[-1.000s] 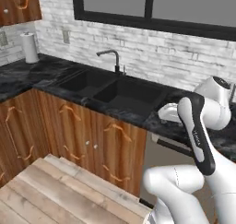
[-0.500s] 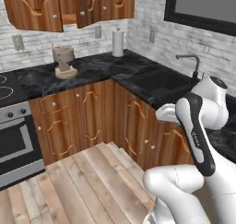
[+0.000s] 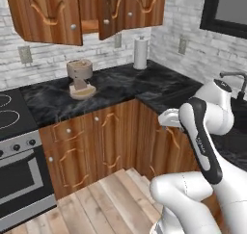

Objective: Close all open cabinet doors.

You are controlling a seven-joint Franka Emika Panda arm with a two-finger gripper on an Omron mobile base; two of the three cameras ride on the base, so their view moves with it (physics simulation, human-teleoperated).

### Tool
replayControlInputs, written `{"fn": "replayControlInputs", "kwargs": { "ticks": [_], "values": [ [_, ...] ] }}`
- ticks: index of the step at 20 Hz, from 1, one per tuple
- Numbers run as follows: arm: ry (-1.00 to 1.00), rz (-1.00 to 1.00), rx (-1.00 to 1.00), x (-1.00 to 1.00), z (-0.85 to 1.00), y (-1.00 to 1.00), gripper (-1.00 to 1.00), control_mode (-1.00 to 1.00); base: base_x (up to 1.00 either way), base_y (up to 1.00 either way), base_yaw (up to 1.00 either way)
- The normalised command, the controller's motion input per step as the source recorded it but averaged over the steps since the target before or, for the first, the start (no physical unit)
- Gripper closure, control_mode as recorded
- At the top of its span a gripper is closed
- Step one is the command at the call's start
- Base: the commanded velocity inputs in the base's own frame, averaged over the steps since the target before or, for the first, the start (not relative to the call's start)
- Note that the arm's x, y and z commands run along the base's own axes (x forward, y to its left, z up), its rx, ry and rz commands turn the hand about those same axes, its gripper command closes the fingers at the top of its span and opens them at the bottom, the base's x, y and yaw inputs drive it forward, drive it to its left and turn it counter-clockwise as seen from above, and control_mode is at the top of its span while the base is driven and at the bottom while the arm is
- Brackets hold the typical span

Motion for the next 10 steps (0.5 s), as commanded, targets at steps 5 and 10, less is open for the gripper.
{"fn": "replayControlInputs", "kwargs": {
  "ticks": [5, 10],
  "values": [
    [0.0, 0.0, 0.0, 0.0, 0.0, 0.0, -1.0, 1.0, 1.0, 0.16, 0.26],
    [0.0, 0.0, 0.0, 0.0, 0.0, 0.0, -1.0, 1.0, 1.0, -0.05, 0.36]
  ]
}}
